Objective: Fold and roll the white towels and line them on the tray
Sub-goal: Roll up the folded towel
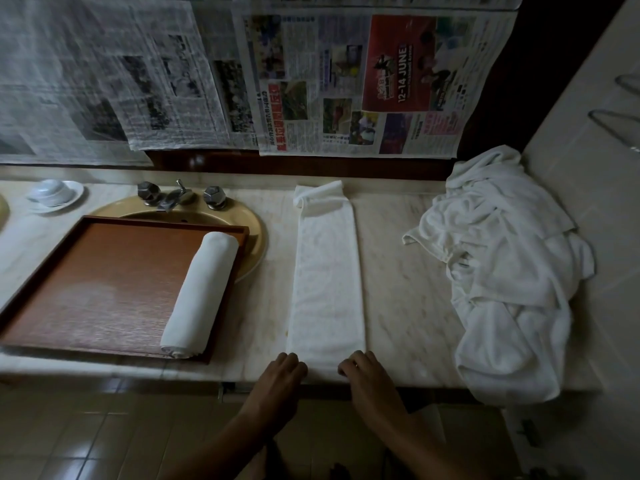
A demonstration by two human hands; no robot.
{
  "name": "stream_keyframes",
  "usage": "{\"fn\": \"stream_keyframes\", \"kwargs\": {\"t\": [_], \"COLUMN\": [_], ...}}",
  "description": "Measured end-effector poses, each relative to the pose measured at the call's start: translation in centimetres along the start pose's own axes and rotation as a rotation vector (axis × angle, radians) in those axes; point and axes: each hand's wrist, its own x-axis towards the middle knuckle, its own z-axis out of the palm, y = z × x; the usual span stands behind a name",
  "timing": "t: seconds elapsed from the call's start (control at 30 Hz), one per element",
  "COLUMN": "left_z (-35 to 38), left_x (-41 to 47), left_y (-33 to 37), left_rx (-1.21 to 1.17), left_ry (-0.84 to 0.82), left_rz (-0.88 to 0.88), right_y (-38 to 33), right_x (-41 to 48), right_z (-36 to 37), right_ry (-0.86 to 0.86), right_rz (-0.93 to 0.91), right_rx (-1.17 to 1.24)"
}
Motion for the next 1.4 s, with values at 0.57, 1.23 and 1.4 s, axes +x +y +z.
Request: {"fn": "stream_keyframes", "kwargs": {"t": [0.57, 1.23, 1.4], "left_z": [-0.7, -4.2, -3.2], "left_x": [1.2, 3.5, 2.9], "left_y": [-1.6, -3.0, -0.8], "left_rx": [0.11, -0.662, -0.288], "left_ry": [0.016, 0.034, 0.172], "left_rz": [0.148, -0.496, -0.247], "right_y": [1.1, 2.8, 1.0], "right_x": [-0.1, 3.2, 2.6], "right_z": [-1.1, -2.3, -1.3], "right_ry": [0.005, 0.018, 0.02], "right_rz": [-0.141, 0.243, 0.136], "right_rx": [-0.038, 0.317, 0.119]}}
